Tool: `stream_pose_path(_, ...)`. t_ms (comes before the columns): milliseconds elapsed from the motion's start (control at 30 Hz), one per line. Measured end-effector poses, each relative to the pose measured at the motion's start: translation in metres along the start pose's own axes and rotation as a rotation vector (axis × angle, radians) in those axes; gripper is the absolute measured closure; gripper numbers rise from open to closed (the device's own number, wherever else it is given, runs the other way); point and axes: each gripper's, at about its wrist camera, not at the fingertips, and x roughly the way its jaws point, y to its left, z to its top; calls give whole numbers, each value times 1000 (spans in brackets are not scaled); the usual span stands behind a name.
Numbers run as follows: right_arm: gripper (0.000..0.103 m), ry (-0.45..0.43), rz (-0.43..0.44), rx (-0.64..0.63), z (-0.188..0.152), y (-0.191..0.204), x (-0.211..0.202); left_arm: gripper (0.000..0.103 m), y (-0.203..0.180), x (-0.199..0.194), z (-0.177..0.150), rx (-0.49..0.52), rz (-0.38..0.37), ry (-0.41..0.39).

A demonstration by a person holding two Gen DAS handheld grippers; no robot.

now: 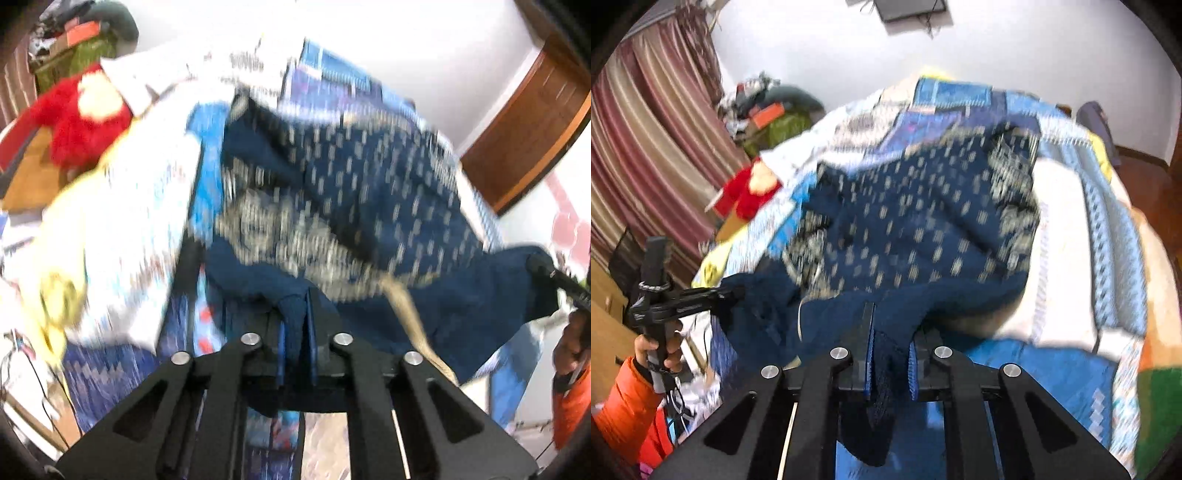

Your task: Fold large clothes

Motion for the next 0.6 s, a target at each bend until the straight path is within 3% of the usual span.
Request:
stream_pose_path(167,92,-66,-21,15,57,-16,1,96,1,2,67,17,88,-103)
stream_pose_path(333,92,-93,-100,22,130,-37,36,96,10,27,148,-32,168,-183)
stream_pose_path(467,92,-71,-159,61,178,-64,87,96,20,75,190,-66,195,-160)
stream_pose_path(600,92,2,-213,85,209,-98,156,96,29,151,215,-81,262,-89)
